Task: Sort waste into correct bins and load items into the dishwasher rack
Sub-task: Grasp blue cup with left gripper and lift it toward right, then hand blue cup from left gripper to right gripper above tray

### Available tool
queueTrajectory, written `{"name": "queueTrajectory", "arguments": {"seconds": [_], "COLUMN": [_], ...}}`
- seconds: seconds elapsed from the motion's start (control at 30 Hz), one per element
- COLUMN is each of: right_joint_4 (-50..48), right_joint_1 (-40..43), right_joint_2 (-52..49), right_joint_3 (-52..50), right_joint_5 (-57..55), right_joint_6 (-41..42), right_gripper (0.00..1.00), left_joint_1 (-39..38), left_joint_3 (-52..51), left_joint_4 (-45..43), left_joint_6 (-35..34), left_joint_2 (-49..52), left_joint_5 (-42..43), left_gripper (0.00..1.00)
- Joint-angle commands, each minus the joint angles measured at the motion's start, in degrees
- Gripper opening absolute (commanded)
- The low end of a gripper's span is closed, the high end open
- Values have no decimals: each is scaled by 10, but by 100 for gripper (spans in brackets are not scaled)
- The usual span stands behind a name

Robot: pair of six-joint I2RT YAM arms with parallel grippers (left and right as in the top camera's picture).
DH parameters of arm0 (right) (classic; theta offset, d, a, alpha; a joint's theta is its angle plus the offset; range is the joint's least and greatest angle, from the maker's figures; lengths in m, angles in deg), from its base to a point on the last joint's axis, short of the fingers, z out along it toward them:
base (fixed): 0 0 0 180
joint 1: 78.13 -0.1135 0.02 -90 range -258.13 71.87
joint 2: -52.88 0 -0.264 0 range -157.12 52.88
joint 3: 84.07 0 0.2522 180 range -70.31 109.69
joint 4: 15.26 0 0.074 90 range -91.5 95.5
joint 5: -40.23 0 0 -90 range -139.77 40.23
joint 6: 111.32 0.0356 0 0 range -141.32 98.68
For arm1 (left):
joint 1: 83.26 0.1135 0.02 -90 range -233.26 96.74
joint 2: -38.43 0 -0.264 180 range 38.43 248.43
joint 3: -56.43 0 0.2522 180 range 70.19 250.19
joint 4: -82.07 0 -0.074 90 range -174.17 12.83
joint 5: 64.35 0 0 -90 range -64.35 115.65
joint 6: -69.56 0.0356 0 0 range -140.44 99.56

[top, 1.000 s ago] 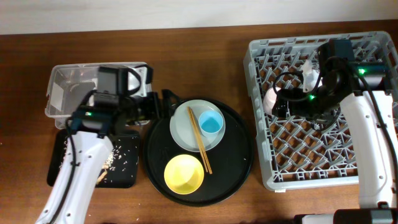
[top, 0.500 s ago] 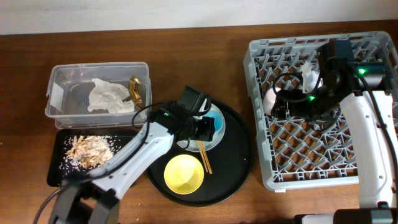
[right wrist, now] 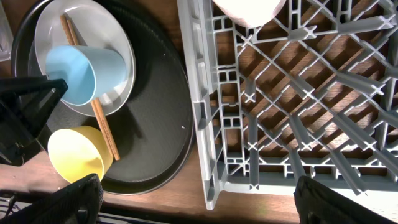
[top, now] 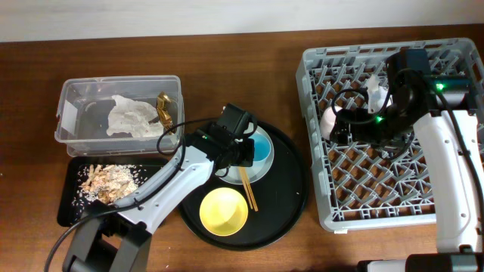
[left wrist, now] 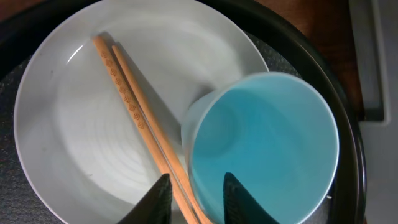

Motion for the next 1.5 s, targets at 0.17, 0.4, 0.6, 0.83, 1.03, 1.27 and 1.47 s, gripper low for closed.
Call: {"name": "queueTrajectory", "arguments": {"seconds": [0.17,0.4,0.6,0.83,1.03,1.27,1.47], "right_joint_4": [1,-6,-19,-20,-28,-110,-122], "right_joint_1": [-3,-2,-3,-8,-58,-112,-117], "right_joint_2": [1,1,1,1,1,1,1], "right_joint_3": [7,8,37,46,46,46,46], "right_joint_5": [2,3,99,589,609,609,610], "right_joint_6": [2,2,-7,-289,-363,-363,-360], "right_gripper": [99,99,99,99,99,100,95], "left_joint_1": [2,8,59,245,276,236,200], "left_joint_3": [-4,18,71,87,87,87,87], "left_joint_4": [-11,-11,-2,-52,-103,-113,-129], "left_joint_6": [-11,-10,6,26,24,24,24], "left_joint_2": [36,21,-61,-145,-145,-145,-145], "left_joint_5": [-12,-9,137,657,785,784,783], "left_gripper": [15,0,0,0,0,0,0]}}
